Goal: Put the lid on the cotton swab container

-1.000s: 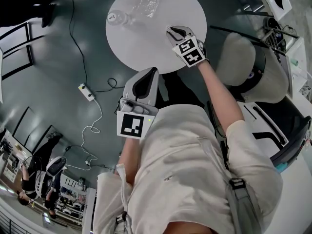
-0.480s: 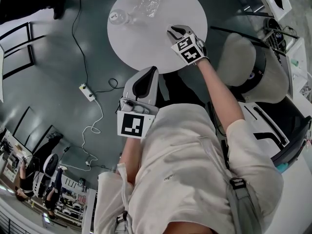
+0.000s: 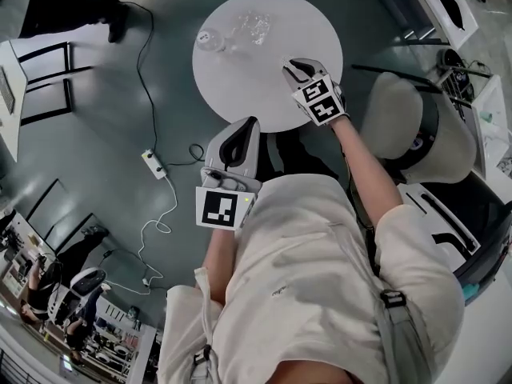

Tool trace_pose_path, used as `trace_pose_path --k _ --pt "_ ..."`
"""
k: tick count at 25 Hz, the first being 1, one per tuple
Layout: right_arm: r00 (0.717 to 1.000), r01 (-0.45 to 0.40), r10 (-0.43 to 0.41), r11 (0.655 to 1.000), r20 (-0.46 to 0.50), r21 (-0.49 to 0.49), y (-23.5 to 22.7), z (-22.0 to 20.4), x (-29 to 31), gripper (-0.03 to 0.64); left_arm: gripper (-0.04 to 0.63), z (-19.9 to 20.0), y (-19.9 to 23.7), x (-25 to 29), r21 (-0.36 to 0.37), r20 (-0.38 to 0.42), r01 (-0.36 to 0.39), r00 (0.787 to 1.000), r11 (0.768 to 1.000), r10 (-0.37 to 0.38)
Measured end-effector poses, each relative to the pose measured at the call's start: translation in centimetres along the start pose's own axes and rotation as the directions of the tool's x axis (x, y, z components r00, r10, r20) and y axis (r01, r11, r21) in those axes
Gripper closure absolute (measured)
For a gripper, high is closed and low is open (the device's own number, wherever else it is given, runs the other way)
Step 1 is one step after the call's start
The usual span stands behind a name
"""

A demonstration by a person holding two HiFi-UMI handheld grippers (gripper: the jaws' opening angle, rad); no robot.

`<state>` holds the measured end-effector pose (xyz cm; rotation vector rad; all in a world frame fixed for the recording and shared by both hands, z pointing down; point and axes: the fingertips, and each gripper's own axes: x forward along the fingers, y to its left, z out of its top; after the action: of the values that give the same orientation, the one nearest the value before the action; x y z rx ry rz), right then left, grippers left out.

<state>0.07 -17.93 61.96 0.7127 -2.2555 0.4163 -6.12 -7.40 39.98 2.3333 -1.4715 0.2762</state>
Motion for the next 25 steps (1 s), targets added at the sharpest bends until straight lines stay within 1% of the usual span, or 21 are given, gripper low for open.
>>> trace_pose_path --k 2,6,12,20,25 --pt "0.999 -0.001 0.002 1.0 0.032 -0.007 0.7 0.9 -1.6 0.534 0.586 0.4 -0.3 -0.5 0.014 0.018 -0.005 1.0 1.0 0.004" --pt "0.994 -0.005 0.007 1.0 0.106 -0.015 2.3 2.6 -5.2 0.539 0.586 0.4 -1.2 -1.5 0.018 0.038 -0.013 0.999 1.0 0.013" --pt "0.976 0.002 0.0 1.0 0.216 -0.01 3.9 4.4 -11.5 0.549 0.586 1.1 -3.2 -2.5 0.04 0.084 -0.016 0.996 0.999 0.012" --pt "0.941 -0.005 0.006 1.0 0.339 -0.004 6.2 5.4 -19.6 0.566 0.586 1.7 -6.5 -3.1 0.065 0.131 0.001 0.991 0.998 -0.009" --pt "0.913 -0.008 0.009 1.0 0.409 -0.005 7.6 6.5 -23.5 0.585 0.586 1.9 -7.9 -3.2 0.076 0.15 0.018 0.988 0.997 -0.029"
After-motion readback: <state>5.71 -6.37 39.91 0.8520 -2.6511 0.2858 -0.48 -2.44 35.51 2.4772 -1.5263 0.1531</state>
